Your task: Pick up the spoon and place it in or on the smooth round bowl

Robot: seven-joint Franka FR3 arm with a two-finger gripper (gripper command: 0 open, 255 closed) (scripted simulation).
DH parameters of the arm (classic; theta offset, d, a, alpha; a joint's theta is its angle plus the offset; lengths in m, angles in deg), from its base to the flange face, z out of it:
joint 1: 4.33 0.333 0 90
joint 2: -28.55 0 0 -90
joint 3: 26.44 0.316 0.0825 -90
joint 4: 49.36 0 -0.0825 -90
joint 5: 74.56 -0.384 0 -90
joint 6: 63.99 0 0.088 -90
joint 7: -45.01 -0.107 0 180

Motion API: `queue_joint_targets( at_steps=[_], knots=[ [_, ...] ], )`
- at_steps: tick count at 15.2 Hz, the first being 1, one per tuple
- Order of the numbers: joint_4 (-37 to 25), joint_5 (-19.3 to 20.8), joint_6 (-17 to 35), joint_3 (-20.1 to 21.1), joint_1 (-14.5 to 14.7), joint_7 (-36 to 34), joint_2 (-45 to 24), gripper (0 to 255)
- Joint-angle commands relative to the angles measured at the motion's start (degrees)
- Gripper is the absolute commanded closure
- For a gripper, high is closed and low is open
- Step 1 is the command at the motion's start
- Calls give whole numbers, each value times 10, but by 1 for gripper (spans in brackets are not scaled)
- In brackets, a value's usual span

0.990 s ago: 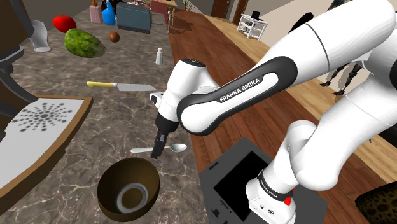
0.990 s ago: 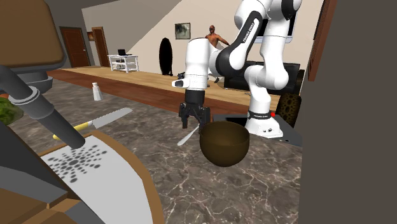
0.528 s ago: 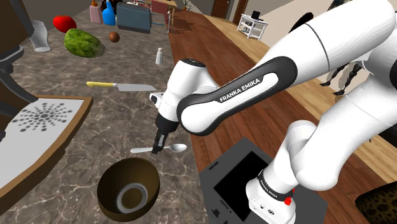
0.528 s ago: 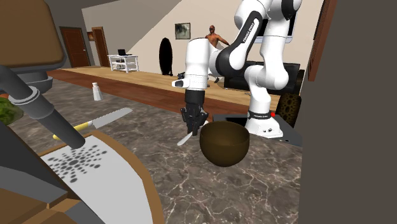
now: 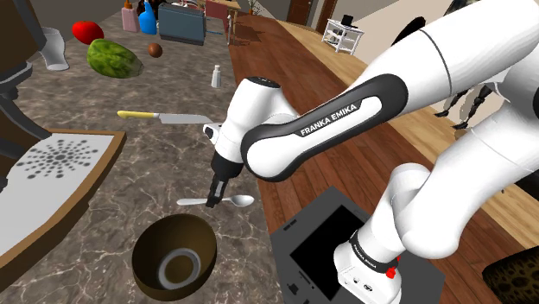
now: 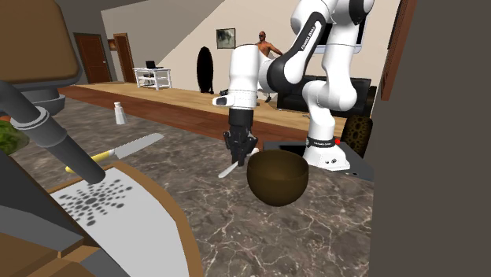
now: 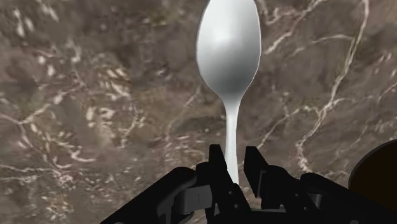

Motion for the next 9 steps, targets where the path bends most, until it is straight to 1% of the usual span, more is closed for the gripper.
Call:
queue_joint_targets(
  at_steps=[1, 9],
  knots=[
    [-4, 3, -15, -1, -1, -3, 11, 255],
    [-30, 17, -84, -4, -6, -20, 55, 255]
  ],
)
